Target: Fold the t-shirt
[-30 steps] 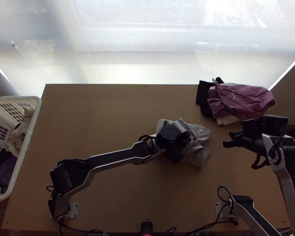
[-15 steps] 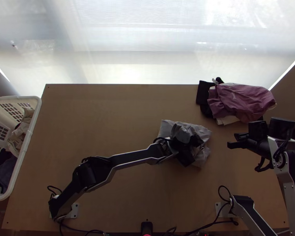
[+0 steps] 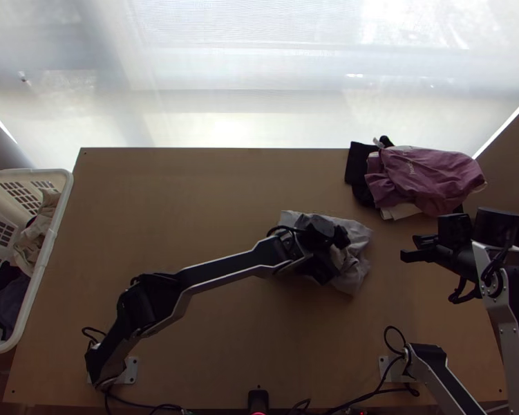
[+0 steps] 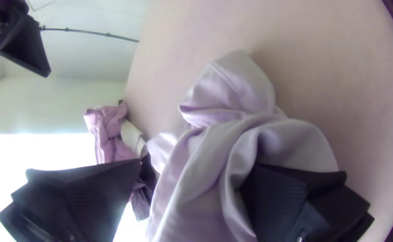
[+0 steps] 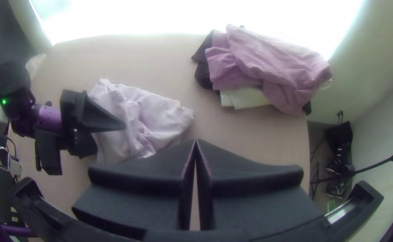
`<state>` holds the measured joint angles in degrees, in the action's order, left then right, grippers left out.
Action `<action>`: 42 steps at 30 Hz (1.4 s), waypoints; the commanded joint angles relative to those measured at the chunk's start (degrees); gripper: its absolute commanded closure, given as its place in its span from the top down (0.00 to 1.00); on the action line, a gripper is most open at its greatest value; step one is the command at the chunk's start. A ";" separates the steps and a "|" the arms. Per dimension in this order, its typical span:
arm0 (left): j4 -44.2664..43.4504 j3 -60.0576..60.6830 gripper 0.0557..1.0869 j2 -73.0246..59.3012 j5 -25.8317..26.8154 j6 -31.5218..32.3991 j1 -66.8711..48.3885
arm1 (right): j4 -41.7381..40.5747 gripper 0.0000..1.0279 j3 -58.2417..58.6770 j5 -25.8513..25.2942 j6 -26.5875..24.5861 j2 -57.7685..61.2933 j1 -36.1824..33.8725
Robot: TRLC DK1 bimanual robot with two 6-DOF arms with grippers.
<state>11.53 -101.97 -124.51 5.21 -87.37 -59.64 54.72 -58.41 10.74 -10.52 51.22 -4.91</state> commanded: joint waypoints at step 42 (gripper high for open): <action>22.31 -20.72 0.96 -6.62 -2.84 14.60 -0.30 | -2.25 0.03 3.04 1.21 -0.37 0.90 1.57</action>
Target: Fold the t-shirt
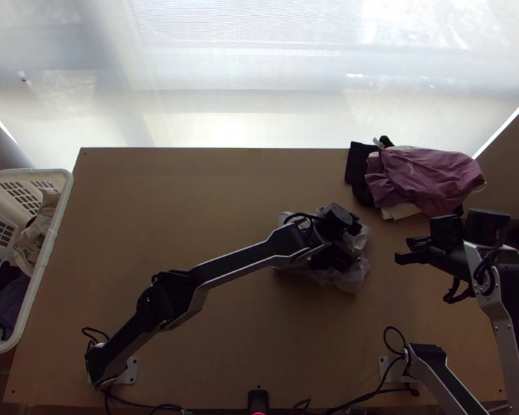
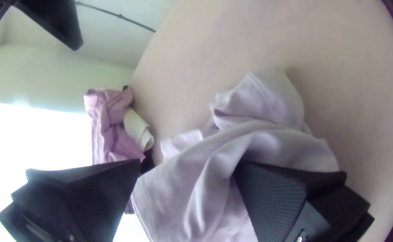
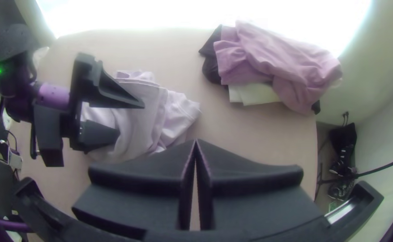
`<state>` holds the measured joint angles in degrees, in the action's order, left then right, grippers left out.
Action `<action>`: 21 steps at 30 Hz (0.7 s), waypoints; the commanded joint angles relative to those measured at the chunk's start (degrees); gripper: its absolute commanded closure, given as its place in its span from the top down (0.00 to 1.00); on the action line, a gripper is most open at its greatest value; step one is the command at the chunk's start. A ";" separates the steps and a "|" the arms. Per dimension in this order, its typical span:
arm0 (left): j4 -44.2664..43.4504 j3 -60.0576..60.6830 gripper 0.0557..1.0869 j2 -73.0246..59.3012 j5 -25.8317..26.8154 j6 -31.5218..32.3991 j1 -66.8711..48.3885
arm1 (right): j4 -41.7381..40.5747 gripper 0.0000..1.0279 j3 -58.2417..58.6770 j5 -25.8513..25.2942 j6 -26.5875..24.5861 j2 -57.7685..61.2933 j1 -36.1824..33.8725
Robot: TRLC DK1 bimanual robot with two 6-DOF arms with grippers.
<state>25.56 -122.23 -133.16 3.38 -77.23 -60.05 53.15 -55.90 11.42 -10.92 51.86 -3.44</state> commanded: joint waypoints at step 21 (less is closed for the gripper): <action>16.45 -0.28 0.96 8.27 -1.44 17.38 3.10 | -1.55 0.03 1.06 1.50 0.28 0.35 1.86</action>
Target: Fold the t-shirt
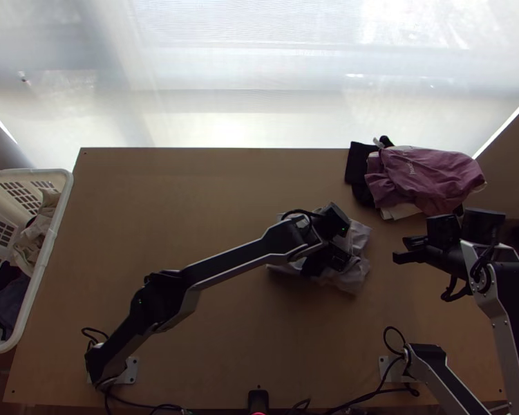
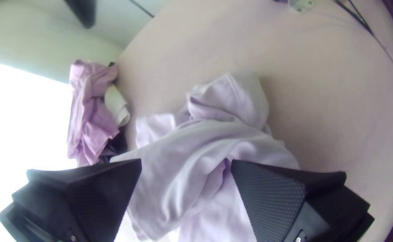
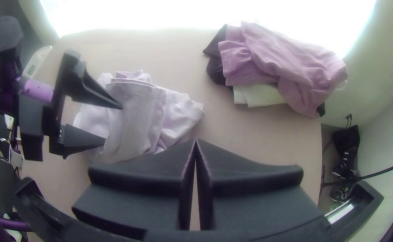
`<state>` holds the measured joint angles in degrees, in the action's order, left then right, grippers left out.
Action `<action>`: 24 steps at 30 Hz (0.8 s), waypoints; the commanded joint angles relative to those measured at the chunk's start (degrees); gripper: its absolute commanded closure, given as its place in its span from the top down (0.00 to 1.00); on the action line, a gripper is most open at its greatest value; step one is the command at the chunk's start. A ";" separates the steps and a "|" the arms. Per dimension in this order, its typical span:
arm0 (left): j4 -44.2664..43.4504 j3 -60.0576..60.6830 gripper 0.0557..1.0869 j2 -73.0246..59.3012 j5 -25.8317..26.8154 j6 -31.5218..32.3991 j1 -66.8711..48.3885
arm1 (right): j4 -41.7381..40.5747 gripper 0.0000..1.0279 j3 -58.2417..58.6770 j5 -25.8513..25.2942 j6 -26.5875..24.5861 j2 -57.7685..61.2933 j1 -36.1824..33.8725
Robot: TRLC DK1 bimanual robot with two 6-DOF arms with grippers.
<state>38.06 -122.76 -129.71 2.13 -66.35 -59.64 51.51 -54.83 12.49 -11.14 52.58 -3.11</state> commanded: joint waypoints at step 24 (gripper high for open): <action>18.89 6.04 0.08 5.52 20.02 66.00 18.24 | -7.12 0.03 -6.26 0.34 0.77 20.02 28.52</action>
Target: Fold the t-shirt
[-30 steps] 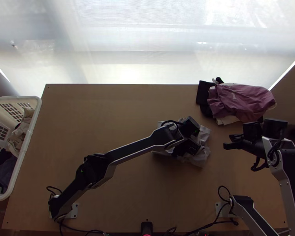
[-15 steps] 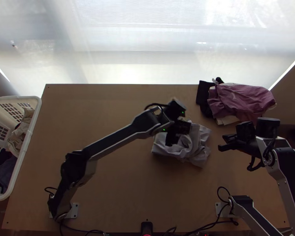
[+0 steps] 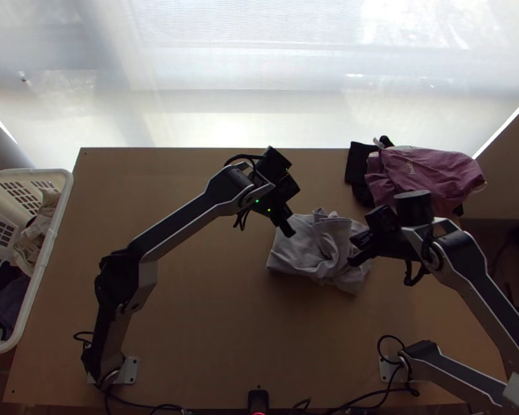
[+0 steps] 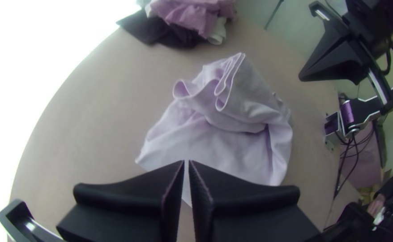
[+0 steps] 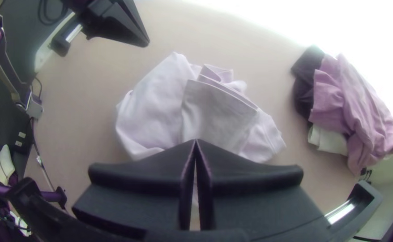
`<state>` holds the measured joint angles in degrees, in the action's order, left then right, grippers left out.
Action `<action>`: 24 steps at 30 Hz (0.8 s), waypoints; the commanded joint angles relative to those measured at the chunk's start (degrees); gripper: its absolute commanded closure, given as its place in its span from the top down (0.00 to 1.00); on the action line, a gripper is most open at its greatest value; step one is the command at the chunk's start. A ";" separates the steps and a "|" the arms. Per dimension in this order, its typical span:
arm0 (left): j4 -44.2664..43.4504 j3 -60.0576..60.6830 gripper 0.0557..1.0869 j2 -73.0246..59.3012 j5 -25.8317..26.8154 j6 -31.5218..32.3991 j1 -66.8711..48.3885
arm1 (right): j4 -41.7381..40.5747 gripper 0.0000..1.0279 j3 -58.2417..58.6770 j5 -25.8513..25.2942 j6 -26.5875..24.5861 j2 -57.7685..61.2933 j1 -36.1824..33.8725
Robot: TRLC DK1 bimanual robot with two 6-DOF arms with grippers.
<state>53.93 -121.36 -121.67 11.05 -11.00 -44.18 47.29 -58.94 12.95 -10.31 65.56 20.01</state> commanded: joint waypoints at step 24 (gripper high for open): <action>-2.16 5.08 0.04 -9.55 47.66 26.21 7.80 | -11.16 0.03 -6.72 -0.12 -0.77 25.76 12.42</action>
<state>53.01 -113.43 -128.01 53.30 13.30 -35.75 38.35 -67.09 12.91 -10.94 89.03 31.62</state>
